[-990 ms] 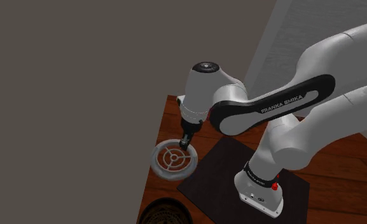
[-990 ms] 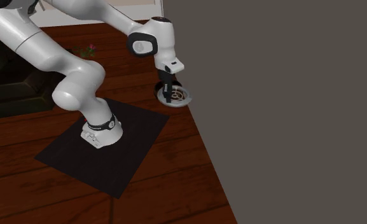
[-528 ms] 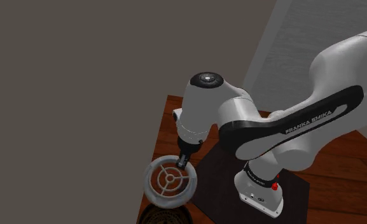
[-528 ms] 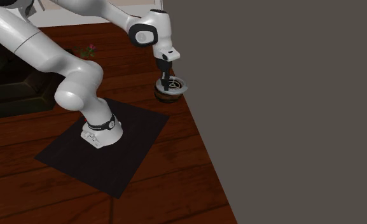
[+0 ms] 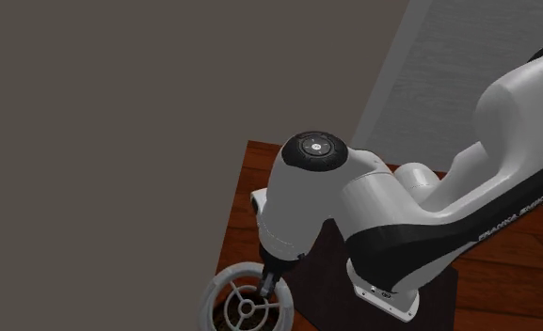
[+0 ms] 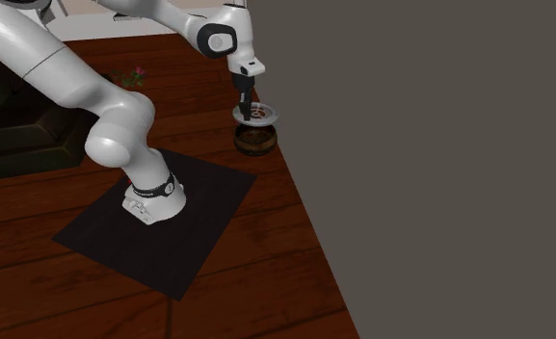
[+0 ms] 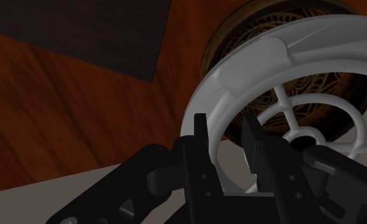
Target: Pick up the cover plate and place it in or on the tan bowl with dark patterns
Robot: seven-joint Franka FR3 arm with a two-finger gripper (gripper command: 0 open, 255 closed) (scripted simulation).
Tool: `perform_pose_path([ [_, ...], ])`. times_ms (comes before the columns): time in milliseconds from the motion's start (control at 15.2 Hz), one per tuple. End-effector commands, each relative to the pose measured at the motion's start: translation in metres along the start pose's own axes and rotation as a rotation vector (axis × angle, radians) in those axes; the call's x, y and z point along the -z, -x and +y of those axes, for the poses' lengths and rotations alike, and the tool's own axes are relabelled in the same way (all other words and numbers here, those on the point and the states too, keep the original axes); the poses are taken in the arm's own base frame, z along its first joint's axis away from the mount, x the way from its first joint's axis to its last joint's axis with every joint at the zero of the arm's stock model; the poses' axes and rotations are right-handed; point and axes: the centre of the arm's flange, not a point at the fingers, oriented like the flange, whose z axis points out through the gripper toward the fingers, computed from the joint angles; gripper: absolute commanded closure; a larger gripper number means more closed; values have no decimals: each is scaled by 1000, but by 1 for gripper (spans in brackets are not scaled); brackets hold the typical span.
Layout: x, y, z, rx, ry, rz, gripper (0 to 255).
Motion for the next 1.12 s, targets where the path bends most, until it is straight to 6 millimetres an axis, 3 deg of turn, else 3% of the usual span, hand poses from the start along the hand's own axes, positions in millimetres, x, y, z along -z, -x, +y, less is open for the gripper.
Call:
perform_pose_path([
  [0,-7,2,-8,-1,0,0,255],
  [1056,-89,5,-15,-1,0,0,255],
])
